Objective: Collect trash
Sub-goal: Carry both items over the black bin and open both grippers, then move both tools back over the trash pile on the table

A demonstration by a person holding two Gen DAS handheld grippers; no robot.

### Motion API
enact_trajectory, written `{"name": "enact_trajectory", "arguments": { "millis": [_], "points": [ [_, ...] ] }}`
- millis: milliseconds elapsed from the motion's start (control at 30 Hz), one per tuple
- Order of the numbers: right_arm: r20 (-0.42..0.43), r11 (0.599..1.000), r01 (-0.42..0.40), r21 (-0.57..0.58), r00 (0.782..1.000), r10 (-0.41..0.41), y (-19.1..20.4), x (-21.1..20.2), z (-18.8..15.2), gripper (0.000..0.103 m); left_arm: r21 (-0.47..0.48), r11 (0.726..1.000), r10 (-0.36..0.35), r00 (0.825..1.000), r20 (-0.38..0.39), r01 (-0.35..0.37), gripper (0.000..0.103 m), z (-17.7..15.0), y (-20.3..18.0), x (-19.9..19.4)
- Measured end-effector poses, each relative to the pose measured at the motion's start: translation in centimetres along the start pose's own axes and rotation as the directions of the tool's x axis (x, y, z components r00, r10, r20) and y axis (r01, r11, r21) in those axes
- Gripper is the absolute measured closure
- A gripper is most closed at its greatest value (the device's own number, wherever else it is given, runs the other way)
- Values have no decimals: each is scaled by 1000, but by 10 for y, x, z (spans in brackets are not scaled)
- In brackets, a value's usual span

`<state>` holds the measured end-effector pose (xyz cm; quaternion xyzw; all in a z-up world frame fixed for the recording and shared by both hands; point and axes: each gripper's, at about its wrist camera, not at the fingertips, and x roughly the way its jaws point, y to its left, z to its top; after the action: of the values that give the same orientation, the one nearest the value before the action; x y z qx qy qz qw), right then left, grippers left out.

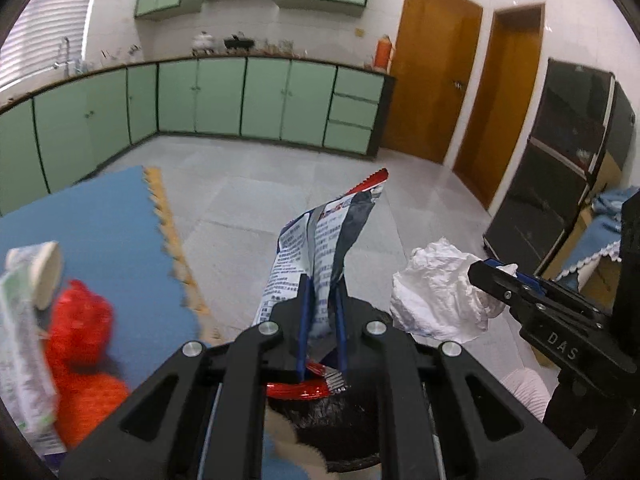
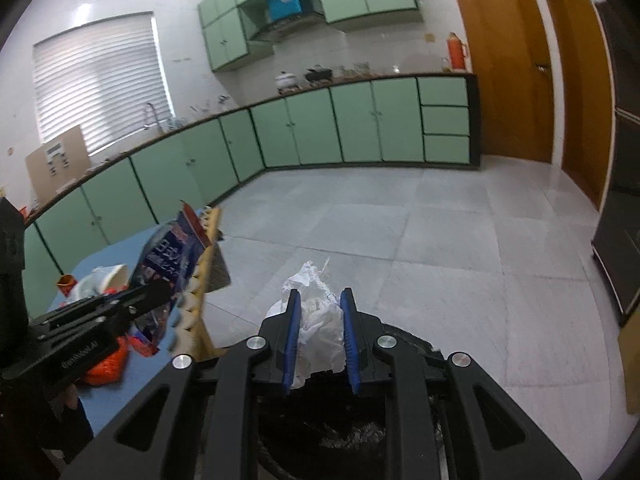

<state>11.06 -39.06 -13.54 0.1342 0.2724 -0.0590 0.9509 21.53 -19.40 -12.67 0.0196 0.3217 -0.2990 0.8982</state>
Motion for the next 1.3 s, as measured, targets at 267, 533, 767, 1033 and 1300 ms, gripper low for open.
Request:
{"name": "enact_trajectory", "arguments": {
  "millis": [267,533,767,1033,1300],
  "points": [
    [-58,998,58,16,997,-57,-14,20,-10,77,19,1000,5,997,-76,-4,71,-7,-7,46],
    [-80,993,111,49,991,-107,-33,24,-15,67,-8,997,-74,992,-106,73,52,-4,0,55],
    [-55,992,115,48,992,-113,-27,17,-9,42,-24,998,-57,998,-39,56,39,4,11,21],
    [25,1000,7,-8,1000,-7,27,-4,6,14,-47,994,98,991,94,-94,21,3,51,-63],
    [50,976,-189,-107,980,195,115,-4,5,14,-160,919,383,913,140,-361,20,-22,137,-143]
  ]
}}
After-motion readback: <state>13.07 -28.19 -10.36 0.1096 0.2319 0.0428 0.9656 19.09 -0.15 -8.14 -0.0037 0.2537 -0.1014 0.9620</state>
